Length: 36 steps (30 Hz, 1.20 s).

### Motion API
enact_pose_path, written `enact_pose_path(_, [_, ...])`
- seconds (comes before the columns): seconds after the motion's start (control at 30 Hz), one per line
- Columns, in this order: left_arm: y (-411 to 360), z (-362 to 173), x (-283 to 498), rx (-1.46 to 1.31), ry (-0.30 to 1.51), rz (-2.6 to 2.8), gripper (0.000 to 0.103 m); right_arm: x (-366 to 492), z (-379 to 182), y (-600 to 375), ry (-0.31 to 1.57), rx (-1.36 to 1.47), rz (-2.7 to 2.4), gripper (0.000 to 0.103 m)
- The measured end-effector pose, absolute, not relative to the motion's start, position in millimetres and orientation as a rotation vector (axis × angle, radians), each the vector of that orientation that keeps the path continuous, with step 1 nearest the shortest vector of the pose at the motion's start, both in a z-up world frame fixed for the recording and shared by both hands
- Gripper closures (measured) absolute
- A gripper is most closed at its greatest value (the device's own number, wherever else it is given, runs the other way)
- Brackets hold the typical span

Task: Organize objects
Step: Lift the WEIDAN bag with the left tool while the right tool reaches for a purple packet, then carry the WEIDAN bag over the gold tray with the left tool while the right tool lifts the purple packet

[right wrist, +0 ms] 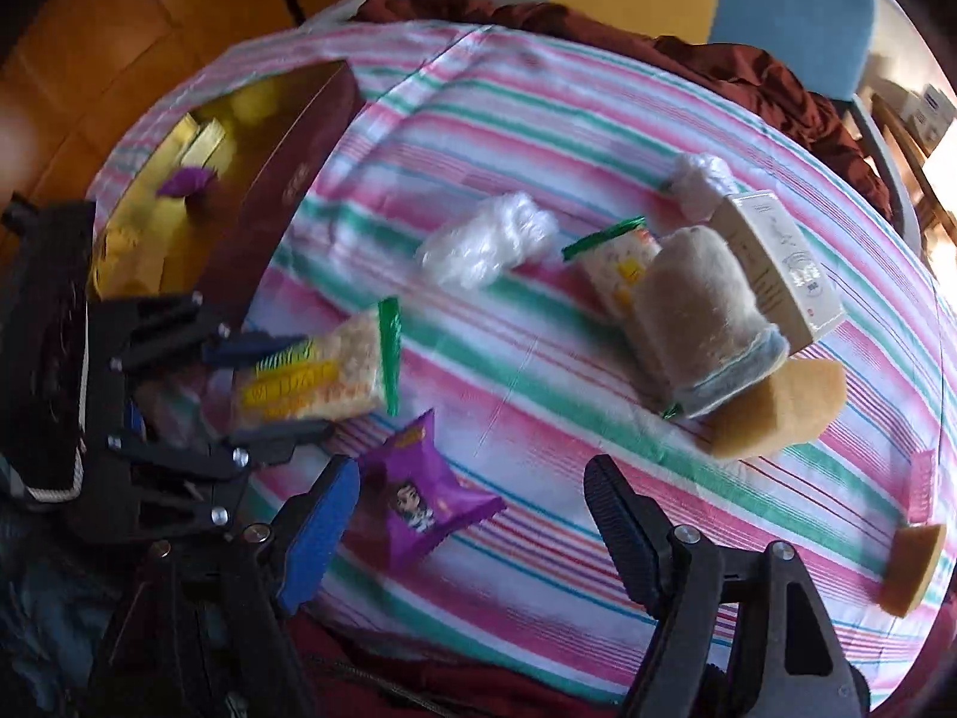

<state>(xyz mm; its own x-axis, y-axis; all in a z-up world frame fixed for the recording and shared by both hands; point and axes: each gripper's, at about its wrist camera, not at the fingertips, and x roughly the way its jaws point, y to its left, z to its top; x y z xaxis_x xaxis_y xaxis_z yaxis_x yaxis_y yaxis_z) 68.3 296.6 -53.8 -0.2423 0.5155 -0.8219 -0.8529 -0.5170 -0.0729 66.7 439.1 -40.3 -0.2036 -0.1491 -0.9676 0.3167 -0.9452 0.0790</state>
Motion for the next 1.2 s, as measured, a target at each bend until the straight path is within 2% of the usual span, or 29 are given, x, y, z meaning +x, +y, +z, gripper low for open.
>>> enact_pose_path(0.17, [293, -49, 67, -1.036, 0.462, 1.893, 0.062, 67, -56, 415, 0.396, 1.809, -2.099, 0.025])
enact_pose_path(0.3, [292, -49, 65, -1.040, 0.451, 1.897, 0.062, 62, -70, 403, 0.486, 1.833, -2.050, 0.028])
enact_pose_path(0.33, [292, -48, 66, -1.037, 0.451, 1.897, 0.062, 61, -74, 402, 0.506, 1.836, -2.048, 0.041])
enact_pose_path(0.37, [292, -48, 67, -1.034, 0.453, 1.899, 0.062, 60, -78, 402, 0.529, 1.848, -2.058, 0.064])
enact_pose_path(0.4, [292, -49, 67, -1.035, 0.454, 1.900, 0.062, 59, -82, 403, 0.531, 1.855, -2.067, 0.070])
enact_pose_path(0.53, [290, -49, 66, -1.034, 0.446, 1.897, 0.062, 56, -86, 419, 0.369, 1.845, -2.123, 0.070])
enact_pose_path(0.67, [288, -48, 65, -1.036, 0.427, 1.895, 0.062, 55, -88, 433, 0.291, 1.881, -2.159, 0.070])
enact_pose_path(0.93, [279, -34, 67, -1.018, 0.339, 1.894, 0.062, 57, -91, 450, 0.207, 1.922, -2.198, 0.069])
enact_pose_path(1.2, [256, -4, 62, -0.984, 0.246, 1.955, 0.061, 62, -93, 456, 0.216, 1.932, -2.196, 0.069])
